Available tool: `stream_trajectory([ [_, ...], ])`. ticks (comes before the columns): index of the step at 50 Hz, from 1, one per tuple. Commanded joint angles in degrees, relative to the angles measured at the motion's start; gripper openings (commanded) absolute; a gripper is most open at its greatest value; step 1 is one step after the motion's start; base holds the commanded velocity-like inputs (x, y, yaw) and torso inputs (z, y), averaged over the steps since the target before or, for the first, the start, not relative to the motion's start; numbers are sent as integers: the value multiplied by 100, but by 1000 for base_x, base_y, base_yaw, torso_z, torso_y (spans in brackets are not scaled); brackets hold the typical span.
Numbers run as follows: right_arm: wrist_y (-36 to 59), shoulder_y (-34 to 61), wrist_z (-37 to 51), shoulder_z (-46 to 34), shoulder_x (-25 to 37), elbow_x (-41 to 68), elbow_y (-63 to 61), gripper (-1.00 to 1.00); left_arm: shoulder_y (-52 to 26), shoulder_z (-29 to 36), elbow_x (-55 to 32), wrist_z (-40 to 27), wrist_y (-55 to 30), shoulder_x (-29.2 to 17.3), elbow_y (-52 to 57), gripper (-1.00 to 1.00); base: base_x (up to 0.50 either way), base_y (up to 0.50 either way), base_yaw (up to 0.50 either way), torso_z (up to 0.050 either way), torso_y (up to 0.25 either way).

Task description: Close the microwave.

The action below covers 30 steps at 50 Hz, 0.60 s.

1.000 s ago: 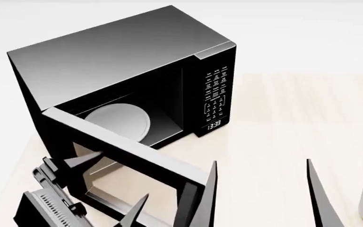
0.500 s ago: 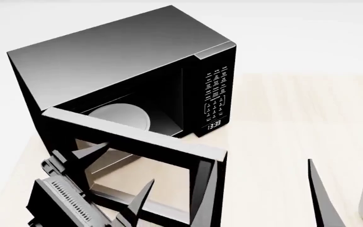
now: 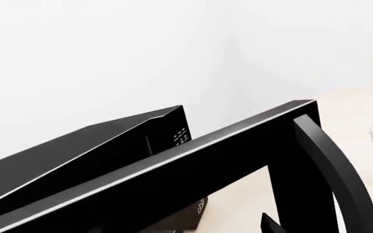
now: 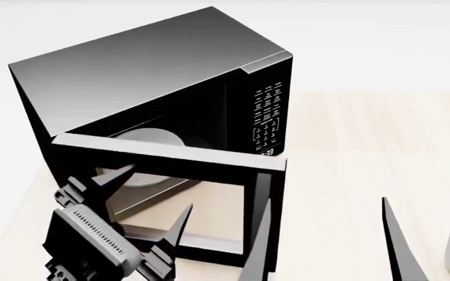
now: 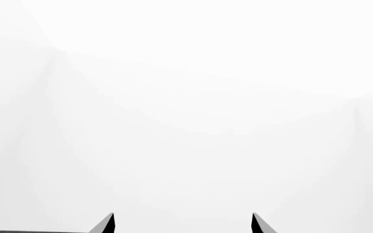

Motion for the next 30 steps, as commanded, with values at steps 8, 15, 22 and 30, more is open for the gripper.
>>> stream_trajectory([
  [8, -5, 0, 43, -12, 43, 19, 14, 100, -251, -167, 95, -434, 111, 161, -464, 100, 0, 0, 0, 0, 0],
  [15, 0, 3, 57, -15, 59, 29, 13, 100, -284, -153, 114, -528, 119, 221, -496, 100, 0, 0, 0, 0, 0],
  [22, -12, 26, 74, -24, 66, 35, 60, 100, -398, -188, 143, -681, 217, 320, -719, 100, 0, 0, 0, 0, 0],
  [30, -6, 29, 87, -31, 73, 43, 61, 100, -522, -220, 231, -910, 343, 415, -960, 100, 0, 0, 0, 0, 1],
])
